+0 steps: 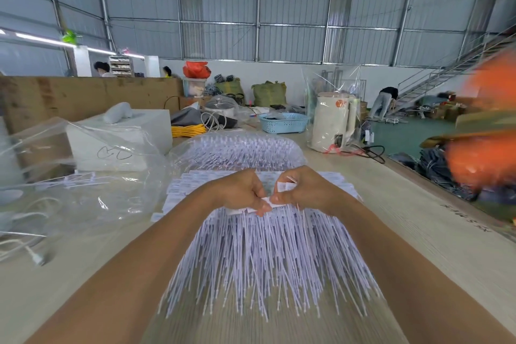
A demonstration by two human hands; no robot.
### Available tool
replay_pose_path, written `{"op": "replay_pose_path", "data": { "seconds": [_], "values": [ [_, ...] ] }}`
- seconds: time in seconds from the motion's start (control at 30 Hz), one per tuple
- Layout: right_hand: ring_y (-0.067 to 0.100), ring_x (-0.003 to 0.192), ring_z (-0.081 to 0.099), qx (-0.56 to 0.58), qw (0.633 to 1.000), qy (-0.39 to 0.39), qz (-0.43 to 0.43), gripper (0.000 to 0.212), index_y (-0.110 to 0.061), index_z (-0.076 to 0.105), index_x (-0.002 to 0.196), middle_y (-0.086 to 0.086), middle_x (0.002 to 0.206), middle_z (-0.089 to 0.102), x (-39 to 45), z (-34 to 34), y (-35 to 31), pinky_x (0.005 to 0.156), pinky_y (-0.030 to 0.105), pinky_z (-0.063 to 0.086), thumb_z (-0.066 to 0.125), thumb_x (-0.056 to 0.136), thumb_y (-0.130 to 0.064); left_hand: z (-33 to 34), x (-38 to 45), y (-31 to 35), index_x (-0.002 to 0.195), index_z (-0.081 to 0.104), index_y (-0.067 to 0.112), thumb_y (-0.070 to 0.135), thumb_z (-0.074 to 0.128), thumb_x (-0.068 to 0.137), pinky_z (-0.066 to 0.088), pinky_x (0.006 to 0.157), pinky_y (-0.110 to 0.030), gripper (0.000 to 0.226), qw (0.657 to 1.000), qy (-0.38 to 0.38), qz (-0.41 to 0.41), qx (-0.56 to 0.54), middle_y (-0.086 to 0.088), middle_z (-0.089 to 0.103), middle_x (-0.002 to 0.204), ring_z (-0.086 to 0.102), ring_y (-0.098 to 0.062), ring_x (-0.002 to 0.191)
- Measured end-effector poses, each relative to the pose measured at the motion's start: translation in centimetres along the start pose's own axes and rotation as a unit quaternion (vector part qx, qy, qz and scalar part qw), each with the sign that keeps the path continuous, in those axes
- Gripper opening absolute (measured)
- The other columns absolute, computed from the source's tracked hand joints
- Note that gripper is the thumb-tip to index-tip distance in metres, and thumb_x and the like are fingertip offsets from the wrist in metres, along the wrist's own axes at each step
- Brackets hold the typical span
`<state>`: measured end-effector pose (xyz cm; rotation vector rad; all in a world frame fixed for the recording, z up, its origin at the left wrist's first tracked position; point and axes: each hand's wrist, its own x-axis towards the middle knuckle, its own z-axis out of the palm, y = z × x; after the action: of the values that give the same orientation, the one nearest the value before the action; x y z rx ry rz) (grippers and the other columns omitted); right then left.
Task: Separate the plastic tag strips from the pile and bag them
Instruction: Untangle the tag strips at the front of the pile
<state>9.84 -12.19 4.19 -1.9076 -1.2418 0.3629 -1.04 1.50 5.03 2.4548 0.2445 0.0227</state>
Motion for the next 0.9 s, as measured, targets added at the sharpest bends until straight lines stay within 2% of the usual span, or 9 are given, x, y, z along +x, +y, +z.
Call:
{"op": "replay_pose_path", "data": {
  "seconds": [0.1,0.27,0.4,0.47,0.57,0.67,0.77,0.83,0.9],
  "values": [
    [0.002,0.041,0.042,-0.021,0.999,-0.028,0.010,0.015,-0.001,0.063,0.081,0.002,0.062,0.048,0.1,0.1,0.1,0.040,0.014,0.035,0.074,0.079,-0.012,0.3,-0.1,-0.3,0.077,0.060,0.010,0.012,0.066,0.086,0.046,0.065,-0.022,0.012,0.999,-0.002,0.001,-0.039,0.004,0.064,0.056,0.056,-0.007,0.054],
    [0.000,0.040,0.037,-0.080,0.995,-0.059,-0.017,0.034,0.015,0.060,0.088,0.001,0.058,0.044,0.1,0.2,0.2,0.042,0.011,0.027,0.074,0.080,-0.015,0.5,-0.2,-0.5,0.073,0.065,0.010,0.017,0.064,0.089,0.042,0.061,-0.022,0.017,0.999,0.040,-0.007,-0.031,0.004,0.062,0.057,0.051,-0.005,0.054],
    [-0.005,0.041,0.043,-0.058,0.997,-0.043,-0.025,0.011,-0.006,0.067,0.076,-0.015,0.044,0.048,0.0,0.7,0.5,0.044,0.006,0.031,0.073,0.081,-0.013,0.3,-0.4,-0.5,0.062,0.063,0.013,0.027,0.058,0.093,0.037,0.059,-0.022,0.035,0.998,0.051,-0.016,0.015,0.003,0.059,0.054,0.046,-0.007,0.052],
    [-0.004,0.045,0.045,-0.042,0.998,-0.017,-0.031,0.017,-0.015,0.063,0.066,-0.017,0.045,0.049,0.1,1.2,0.7,0.048,0.008,0.034,0.074,0.078,-0.009,0.5,-0.4,-0.4,0.060,0.059,0.012,0.026,0.057,0.093,0.038,0.061,-0.023,0.036,0.998,0.061,-0.019,0.008,0.000,0.055,0.055,0.047,-0.010,0.053],
    [0.006,0.057,0.048,-0.021,0.997,0.049,-0.062,0.024,-0.018,0.063,0.061,-0.011,0.056,0.052,-0.2,2.0,0.7,0.059,0.020,0.038,0.074,0.075,-0.002,0.4,-0.3,-0.5,0.060,0.058,0.014,0.020,0.057,0.093,0.036,0.060,-0.024,0.034,0.996,0.062,-0.031,-0.063,0.007,0.049,0.042,0.044,-0.006,0.046],
    [0.011,0.060,0.051,-0.116,0.976,0.113,-0.147,0.020,-0.016,0.065,0.062,-0.015,0.057,0.052,-1.1,2.6,0.4,0.059,0.028,0.040,0.073,0.077,-0.006,0.3,-0.6,-1.2,0.057,0.058,0.013,0.015,0.054,0.095,0.023,0.047,-0.020,0.038,0.978,0.027,-0.036,-0.204,0.008,0.037,0.038,0.031,-0.006,0.036],
    [0.013,0.053,0.048,-0.011,0.976,0.165,-0.144,0.016,-0.010,0.064,0.067,-0.005,0.061,0.055,-2.0,1.3,0.9,0.051,0.025,0.041,0.069,0.082,-0.006,0.2,-1.1,-2.4,0.074,0.066,0.007,0.018,0.052,0.095,0.022,0.042,-0.017,0.028,0.949,-0.023,-0.040,-0.313,0.006,0.035,0.044,0.030,-0.006,0.039],
    [0.009,0.045,0.040,0.073,0.979,0.170,-0.089,0.012,-0.004,0.064,0.073,-0.001,0.060,0.053,-2.6,-0.4,1.3,0.043,0.019,0.036,0.067,0.083,-0.009,0.2,-1.4,-3.0,0.088,0.067,0.003,0.023,0.052,0.094,0.024,0.043,-0.018,0.026,0.952,-0.020,-0.044,-0.303,0.006,0.041,0.045,0.035,-0.007,0.042],
    [0.007,0.041,0.036,0.099,0.979,0.170,-0.054,0.023,0.010,0.060,0.082,0.006,0.058,0.048,-2.7,-1.5,1.7,0.039,0.017,0.032,0.069,0.083,-0.011,0.2,-1.5,-3.2,0.099,0.067,-0.002,0.019,0.053,0.094,0.026,0.045,-0.020,0.025,0.959,0.006,-0.038,-0.279,0.005,0.052,0.050,0.042,-0.008,0.046]
  ]
}}
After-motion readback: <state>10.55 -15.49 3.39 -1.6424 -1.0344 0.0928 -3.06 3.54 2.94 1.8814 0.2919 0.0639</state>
